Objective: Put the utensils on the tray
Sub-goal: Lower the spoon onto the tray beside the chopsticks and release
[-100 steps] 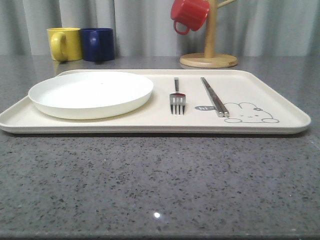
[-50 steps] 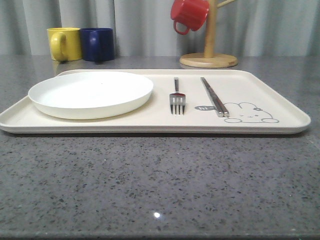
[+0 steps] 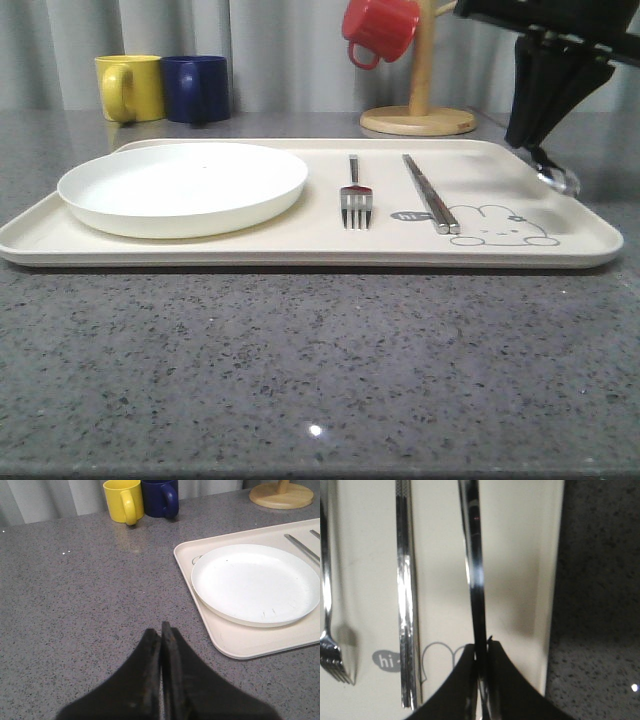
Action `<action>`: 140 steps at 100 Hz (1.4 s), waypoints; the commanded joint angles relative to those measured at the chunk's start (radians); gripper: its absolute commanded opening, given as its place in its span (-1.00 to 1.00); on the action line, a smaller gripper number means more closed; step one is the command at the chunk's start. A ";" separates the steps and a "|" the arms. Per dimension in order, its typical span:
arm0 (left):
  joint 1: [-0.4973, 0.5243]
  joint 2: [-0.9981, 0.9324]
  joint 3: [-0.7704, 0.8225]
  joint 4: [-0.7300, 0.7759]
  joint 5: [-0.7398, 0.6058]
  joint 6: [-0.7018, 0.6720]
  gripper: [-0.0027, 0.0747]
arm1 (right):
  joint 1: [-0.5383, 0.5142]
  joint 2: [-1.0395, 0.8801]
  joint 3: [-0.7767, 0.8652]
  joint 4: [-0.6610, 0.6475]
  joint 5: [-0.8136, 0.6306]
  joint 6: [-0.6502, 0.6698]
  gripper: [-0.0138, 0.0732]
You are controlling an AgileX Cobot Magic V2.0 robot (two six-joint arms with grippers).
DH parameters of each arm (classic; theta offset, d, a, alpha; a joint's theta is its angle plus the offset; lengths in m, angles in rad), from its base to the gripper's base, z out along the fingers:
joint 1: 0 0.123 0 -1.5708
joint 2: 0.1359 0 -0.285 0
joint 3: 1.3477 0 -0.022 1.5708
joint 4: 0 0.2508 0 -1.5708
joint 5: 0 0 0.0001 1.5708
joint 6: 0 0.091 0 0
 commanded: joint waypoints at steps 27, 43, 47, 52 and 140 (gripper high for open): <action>-0.006 0.009 -0.024 -0.017 -0.071 -0.009 -0.98 | 0.010 0.011 -0.031 0.016 -0.042 0.010 -0.84; -0.006 0.009 -0.024 -0.017 -0.071 -0.009 -0.98 | 0.010 0.011 -0.031 0.020 -0.038 0.010 -0.64; -0.006 0.009 -0.024 -0.017 -0.071 -0.009 -0.98 | 0.010 0.011 -0.031 0.022 -0.041 0.010 -0.52; -0.006 0.009 -0.024 -0.017 -0.071 -0.009 -0.98 | 0.010 0.011 -0.031 0.027 -0.048 0.010 -0.37; -0.006 0.009 -0.024 -0.017 -0.071 -0.009 -0.98 | 0.007 -0.357 0.147 -0.296 -0.246 -0.033 -0.83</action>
